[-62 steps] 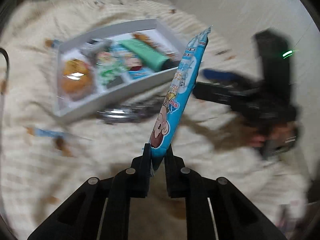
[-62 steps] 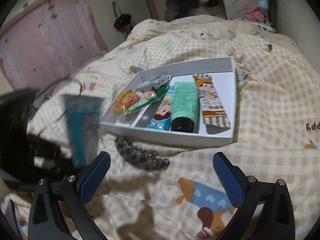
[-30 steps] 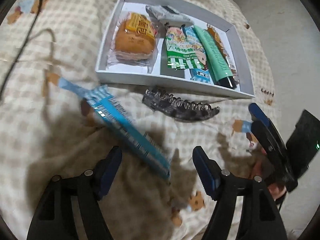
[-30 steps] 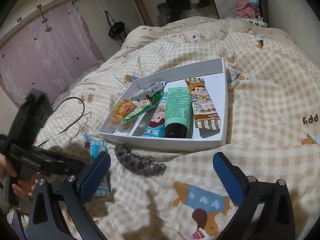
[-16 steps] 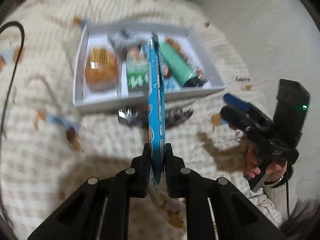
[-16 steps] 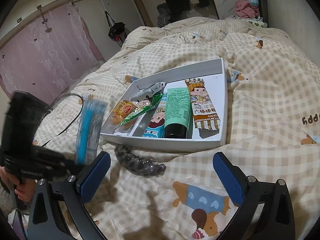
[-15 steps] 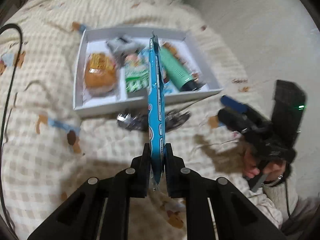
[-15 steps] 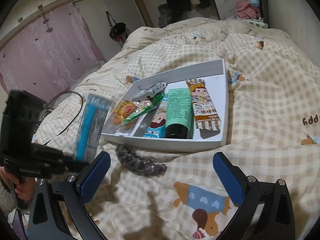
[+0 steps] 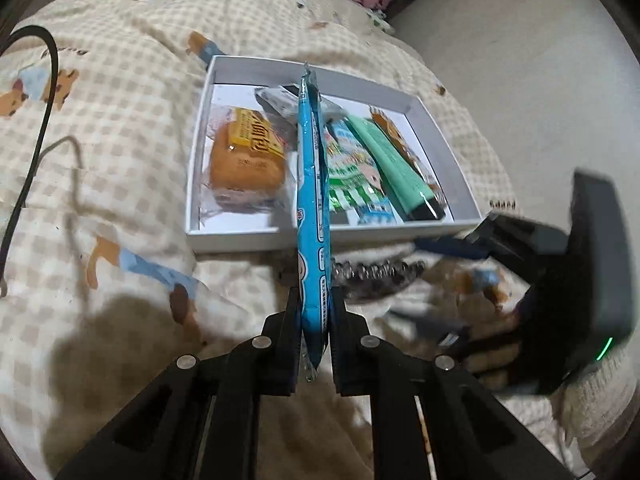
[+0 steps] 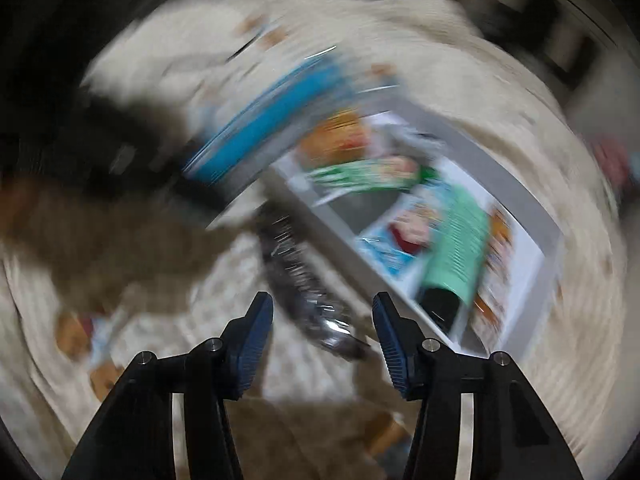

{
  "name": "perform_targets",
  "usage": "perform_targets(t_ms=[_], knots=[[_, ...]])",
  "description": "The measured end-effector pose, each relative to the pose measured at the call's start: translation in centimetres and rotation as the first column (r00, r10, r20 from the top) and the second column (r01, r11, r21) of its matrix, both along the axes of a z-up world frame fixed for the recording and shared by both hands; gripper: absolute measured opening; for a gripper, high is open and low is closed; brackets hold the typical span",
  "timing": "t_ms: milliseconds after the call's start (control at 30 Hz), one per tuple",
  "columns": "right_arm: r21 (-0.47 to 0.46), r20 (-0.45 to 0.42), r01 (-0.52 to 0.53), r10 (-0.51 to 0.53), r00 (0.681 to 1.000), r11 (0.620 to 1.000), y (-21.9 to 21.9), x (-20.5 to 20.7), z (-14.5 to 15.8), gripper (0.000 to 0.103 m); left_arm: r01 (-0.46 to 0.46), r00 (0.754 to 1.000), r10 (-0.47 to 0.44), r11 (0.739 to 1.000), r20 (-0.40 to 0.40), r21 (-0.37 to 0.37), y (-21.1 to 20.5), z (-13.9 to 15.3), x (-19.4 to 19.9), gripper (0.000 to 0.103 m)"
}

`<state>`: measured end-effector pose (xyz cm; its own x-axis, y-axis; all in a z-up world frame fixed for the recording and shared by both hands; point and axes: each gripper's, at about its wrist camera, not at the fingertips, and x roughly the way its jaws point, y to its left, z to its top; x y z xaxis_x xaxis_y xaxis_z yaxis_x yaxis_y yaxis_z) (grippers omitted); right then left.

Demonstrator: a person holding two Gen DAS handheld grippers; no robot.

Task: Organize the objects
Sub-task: 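Hold the blue stick with the left gripper while the right gripper grasps the clear hair clip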

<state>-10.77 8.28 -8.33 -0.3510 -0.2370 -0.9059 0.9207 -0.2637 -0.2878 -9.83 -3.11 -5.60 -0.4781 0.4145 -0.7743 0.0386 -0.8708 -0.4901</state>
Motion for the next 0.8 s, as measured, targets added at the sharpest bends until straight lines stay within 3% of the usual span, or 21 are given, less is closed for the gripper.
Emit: perform_targets(t_ms=[67,167,200,233,333,433,567,667,700,733,800], knots=[[0.077,-0.023,0.013,-0.011,1.0,0.997,-1.1,-0.5,-1.8,0.04,-0.023,1.0,0.023,1.0,-0.003,0.019,-0.5,-0.1,0.2,0.013],[0.038,0.048,0.068,-0.07,0.996,0.997,-1.1,-1.1,-1.5,0.036,-0.052,0.998,0.053,0.998,-0.027,0.03,-1.2,0.4,0.6,0.013],[0.0,0.085,0.101,-0.1,0.991,0.995,-0.6,-1.2,-0.6,0.02,-0.066,0.997,0.068,0.997,-0.039,0.039,-1.7,0.7,0.9,0.013],[-0.044,0.097,0.149,-0.144,0.985,0.988,0.1,-1.2,0.7,0.011,-0.077,0.996,0.08,0.996,-0.05,0.05,-1.8,0.9,1.0,0.013],[-0.146,0.234,0.257,-0.219,0.947,0.955,2.8,-1.5,4.0,0.008,-0.103,0.993,0.107,0.991,-0.054,0.084,-2.5,1.1,1.2,0.013],[-0.189,0.255,0.274,-0.222,0.941,0.943,4.9,-1.1,5.5,0.005,-0.104,0.993,0.108,0.991,-0.04,0.084,-2.4,0.8,1.1,0.013],[-0.172,0.307,0.321,-0.259,0.916,0.931,5.5,-1.2,4.8,0.005,-0.092,0.995,0.094,0.994,-0.039,0.064,-1.9,0.8,1.2,0.013],[-0.151,0.349,0.374,-0.304,0.886,0.915,5.5,-1.8,3.6,0.01,-0.092,0.995,0.094,0.994,-0.036,0.063,-2.0,0.8,1.1,0.013],[-0.138,0.373,0.403,-0.329,0.868,0.905,5.4,-2.2,3.1,0.022,-0.089,0.995,0.091,0.994,-0.036,0.064,-2.0,0.8,1.2,0.013],[-0.136,0.406,0.431,-0.347,0.846,0.892,5.7,-2.1,2.7,0.042,-0.087,0.995,0.09,0.994,-0.036,0.066,-2.0,0.8,1.1,0.013],[-0.164,0.48,0.47,-0.346,0.806,0.867,6.0,-2.3,2.2,0.057,-0.084,0.996,0.086,0.994,-0.038,0.064,-1.9,0.8,1.2,0.013]])
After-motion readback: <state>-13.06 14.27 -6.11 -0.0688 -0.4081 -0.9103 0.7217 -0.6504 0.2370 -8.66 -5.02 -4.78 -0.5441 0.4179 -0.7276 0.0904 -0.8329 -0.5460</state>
